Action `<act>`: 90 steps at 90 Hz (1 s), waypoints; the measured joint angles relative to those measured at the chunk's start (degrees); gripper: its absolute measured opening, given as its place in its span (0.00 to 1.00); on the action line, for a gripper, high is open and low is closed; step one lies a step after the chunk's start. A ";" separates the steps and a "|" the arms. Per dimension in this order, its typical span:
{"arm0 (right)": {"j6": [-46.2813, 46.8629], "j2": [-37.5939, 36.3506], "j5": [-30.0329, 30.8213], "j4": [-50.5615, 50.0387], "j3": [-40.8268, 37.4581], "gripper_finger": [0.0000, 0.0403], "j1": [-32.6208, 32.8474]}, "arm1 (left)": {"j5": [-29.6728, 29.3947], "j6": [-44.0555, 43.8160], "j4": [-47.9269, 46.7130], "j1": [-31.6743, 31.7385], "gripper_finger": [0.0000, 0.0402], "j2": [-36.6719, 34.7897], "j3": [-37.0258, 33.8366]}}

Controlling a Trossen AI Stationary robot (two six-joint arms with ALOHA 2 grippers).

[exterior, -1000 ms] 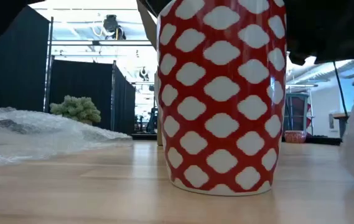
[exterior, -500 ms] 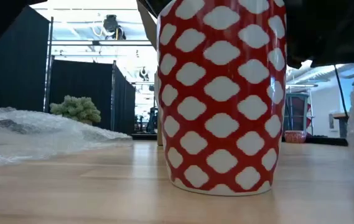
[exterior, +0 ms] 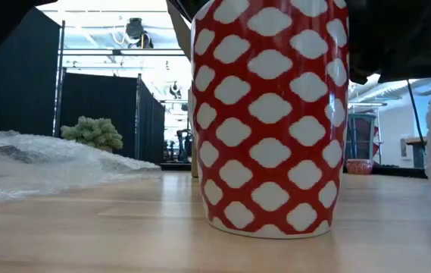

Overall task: Wrap mug
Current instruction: Wrap the yellow mug with the bubble wrap

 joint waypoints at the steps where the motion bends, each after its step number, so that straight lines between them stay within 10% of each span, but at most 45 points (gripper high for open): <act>1: 0.12 0.00 0.18 0.00 0.00 0.65 0.00 | 0.00 0.00 0.00 0.00 0.45 0.00 0.00; 90: 4.85 -0.24 -0.64 28.90 -23.40 0.73 -0.09 | 1.51 0.53 -0.52 -0.04 0.45 -0.20 -0.11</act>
